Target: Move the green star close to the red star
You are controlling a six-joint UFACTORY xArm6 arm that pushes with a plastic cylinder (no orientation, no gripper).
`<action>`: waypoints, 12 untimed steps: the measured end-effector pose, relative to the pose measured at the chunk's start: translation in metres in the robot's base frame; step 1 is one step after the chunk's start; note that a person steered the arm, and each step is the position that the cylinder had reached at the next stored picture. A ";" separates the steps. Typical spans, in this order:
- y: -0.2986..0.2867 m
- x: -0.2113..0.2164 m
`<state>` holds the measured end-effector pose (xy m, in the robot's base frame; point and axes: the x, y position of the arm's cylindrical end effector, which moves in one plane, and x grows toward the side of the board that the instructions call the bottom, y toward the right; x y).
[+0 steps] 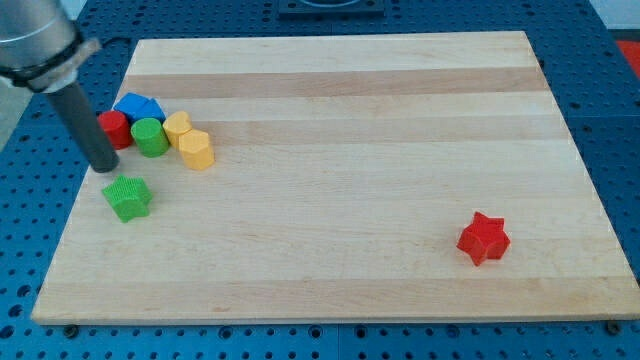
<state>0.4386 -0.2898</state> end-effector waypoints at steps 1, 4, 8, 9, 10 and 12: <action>-0.012 0.028; 0.203 0.060; 0.280 0.082; 0.340 0.082; 0.317 0.082; 0.271 0.101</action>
<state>0.5392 -0.0188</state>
